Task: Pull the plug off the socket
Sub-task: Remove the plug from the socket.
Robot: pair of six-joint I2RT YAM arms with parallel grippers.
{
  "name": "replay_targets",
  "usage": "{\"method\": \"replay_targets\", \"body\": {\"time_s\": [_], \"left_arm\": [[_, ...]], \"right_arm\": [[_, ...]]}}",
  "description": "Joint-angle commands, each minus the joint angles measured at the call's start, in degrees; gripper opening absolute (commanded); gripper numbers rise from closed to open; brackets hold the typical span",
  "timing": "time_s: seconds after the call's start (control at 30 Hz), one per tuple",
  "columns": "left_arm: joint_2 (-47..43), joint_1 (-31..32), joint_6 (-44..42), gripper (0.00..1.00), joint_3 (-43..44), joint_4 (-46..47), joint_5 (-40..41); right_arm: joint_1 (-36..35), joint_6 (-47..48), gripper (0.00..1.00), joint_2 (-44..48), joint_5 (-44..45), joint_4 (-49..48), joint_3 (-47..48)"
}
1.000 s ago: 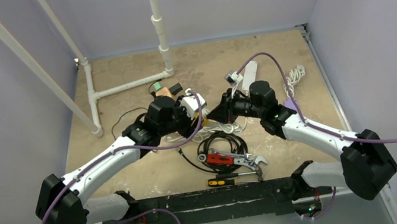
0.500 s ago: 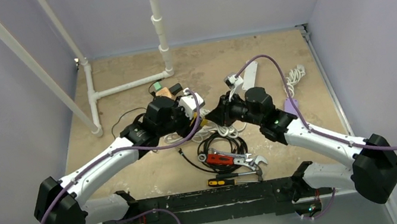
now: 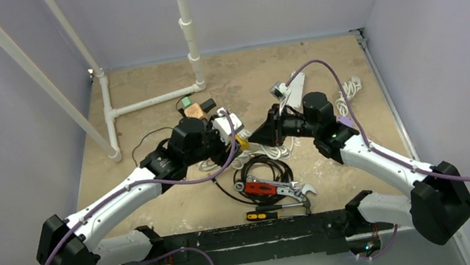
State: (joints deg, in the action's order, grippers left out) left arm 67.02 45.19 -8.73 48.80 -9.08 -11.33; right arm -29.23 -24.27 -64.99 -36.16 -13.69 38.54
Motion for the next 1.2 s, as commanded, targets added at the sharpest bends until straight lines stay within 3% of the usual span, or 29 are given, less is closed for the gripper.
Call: {"method": "replay_targets", "body": {"time_s": [0.0, 0.23, 0.4, 0.67, 0.87, 1.03, 1.17], "left_arm": [[-0.4, 0.2, -0.3, 0.00, 0.8, 0.1, 2.8], [1.1, -0.1, 1.3, 0.00, 1.6, -0.9, 8.4], [1.2, -1.6, 2.2, 0.00, 1.8, -0.8, 7.5], [1.5, -2.1, 1.6, 0.00, 1.8, -0.7, 5.3], [0.0, -2.1, -0.9, 0.00, 0.4, 0.1, 0.5], [-1.3, -2.0, -2.3, 0.00, -0.4, 0.3, -2.7], [0.4, -2.0, -2.9, 0.00, 0.2, -0.7, -6.5]], "right_arm": [[1.2, 2.6, 0.00, -0.1, -2.7, -4.8, 1.8], [-2.4, -2.4, 0.00, 3.9, 5.7, -6.0, 0.3], [-10.0, -5.1, 0.00, 5.9, 18.4, -3.9, 1.1], [-13.1, -5.9, 0.00, 5.6, 25.3, -2.6, 1.2], [-11.1, -3.5, 0.00, 5.1, 21.5, -1.7, 2.7], [-0.7, -1.5, 0.00, 5.9, 7.0, -5.5, -1.1], [1.0, 1.8, 0.00, 4.1, 2.6, -5.5, -1.8]]}}
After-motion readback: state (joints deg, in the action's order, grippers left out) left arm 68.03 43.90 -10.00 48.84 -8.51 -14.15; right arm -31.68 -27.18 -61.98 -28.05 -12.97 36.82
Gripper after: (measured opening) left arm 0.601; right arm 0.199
